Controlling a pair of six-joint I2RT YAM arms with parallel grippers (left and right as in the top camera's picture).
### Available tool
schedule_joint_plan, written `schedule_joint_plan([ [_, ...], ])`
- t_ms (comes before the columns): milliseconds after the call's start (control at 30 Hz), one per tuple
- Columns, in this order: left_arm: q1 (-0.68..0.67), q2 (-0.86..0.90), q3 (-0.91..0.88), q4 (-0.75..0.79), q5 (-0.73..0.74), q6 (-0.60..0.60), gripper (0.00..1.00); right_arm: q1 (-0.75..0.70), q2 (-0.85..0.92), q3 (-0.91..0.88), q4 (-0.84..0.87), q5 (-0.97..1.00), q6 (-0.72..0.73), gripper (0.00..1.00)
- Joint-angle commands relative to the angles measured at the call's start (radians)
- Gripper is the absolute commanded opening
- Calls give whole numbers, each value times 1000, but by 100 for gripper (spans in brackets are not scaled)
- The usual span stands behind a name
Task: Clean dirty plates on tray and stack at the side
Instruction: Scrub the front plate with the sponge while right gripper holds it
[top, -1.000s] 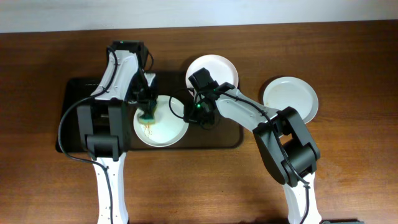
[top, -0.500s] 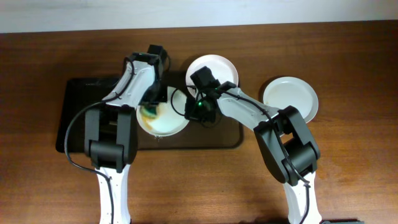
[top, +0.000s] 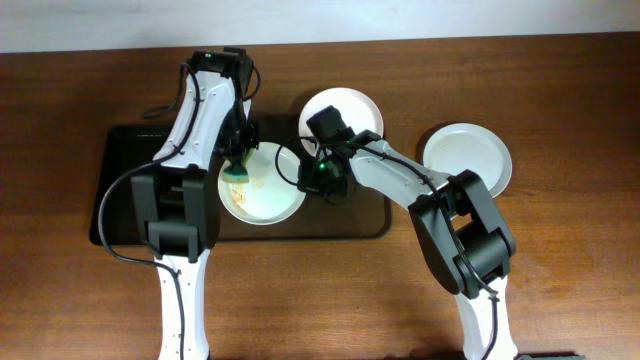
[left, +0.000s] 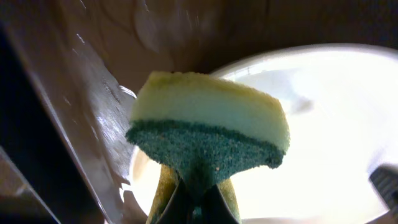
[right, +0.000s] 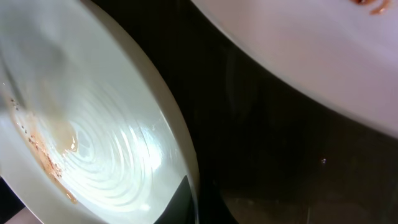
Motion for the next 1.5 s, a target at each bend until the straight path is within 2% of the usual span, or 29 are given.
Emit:
schedule_joint_plan([
  [0,-4,-2,-110,-5,26,20,1,11,35,-4,-7,6,-15,4],
  [67,-11,-2,-195,41,26,20,1,11,35,-4,-7,6,-15,4],
  [167,-14,-2,-345,208,25,20,1,11,35,-4,-7,6,-15,4],
  [433,-28,-2,-407,474,24,20,1,11,35,-4,-7,6,-16,4],
  [567,-27,-3,-313,402,14,21,1,11,35,-4,-7,6,-16,4],
  [700,-27,-3,-86,151,18,24,1,11,35,-4,-10,6,-16,4],
  [767,-28,-2,-60,73,18,24,1,11,35,-4,-11,6,-16,4],
  [867,-28,0,-106,45,17,24,1,11,35,-4,-11,6,-16,4],
  [1167,-28,0,-351,222,-47,-4,1,11,35,-4,-11,6,-16,4],
  [1267,-33,0,-367,138,-6,3,1,11,35,-4,-11,6,-16,4],
  [1367,-31,0,-365,3,52,63,1,11,35,-4,-11,6,-16,4],
  [1467,-32,0,-365,4,64,69,1,11,35,-4,-11,6,-16,4],
])
